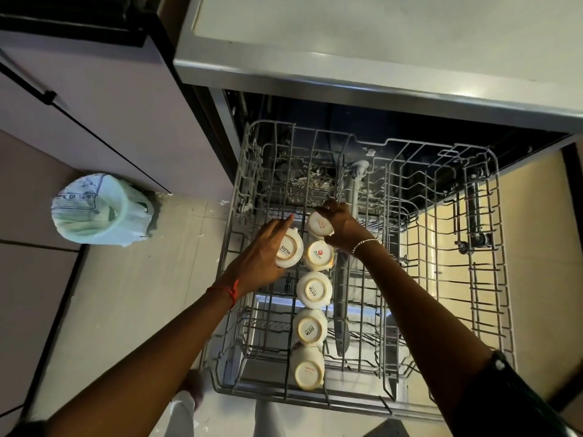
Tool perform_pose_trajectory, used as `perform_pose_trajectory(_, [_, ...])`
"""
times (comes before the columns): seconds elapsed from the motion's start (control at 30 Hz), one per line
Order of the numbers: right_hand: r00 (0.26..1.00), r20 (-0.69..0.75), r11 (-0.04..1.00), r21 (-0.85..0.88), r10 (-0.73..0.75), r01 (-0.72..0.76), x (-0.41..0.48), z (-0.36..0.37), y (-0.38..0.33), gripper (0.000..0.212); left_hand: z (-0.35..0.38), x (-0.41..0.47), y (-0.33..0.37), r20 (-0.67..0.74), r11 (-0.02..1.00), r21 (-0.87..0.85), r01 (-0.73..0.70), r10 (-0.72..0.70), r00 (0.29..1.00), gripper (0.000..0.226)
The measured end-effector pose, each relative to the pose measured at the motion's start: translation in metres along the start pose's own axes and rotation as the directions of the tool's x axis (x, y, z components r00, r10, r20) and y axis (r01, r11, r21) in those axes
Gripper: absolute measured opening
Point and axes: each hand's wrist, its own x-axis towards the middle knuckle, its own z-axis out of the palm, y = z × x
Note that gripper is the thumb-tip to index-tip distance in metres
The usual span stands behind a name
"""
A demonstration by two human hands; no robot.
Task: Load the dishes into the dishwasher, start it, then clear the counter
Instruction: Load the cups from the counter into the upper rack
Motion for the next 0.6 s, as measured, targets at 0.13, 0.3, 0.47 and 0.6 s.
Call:
perform_pose_trajectory(0.13, [1.000, 0.019, 1.000, 0.001, -0.001, 0.001, 0.000, 0.001, -0.001, 0.073, 0.001, -0.002, -0.001, -0.003, 1.000, 0.012, -0.005, 0.005, 1.000, 0.095])
perform_pose_trajectory(0.3, [0.997, 0.065, 0.999, 0.017, 0.032, -0.033, 0.005, -0.004, 0.000, 0.082, 0.002, -0.003, -0.001, -0.008, 1.000, 0.007, -0.007, 0.007, 1.000, 0.096])
perform_pose_trajectory(0.47, [0.992, 0.098, 0.996, 0.037, 0.083, -0.087, 0.007, -0.008, 0.001, 0.085, 0.000, -0.004, -0.001, 0.000, 1.000, -0.016, 0.010, -0.010, 1.000, 0.096])
perform_pose_trajectory(0.6, [0.993, 0.094, 0.997, 0.021, 0.070, -0.072, 0.005, -0.012, 0.001, 0.079, 0.000, -0.004, -0.003, -0.005, 0.999, -0.032, 0.017, -0.017, 1.000, 0.097])
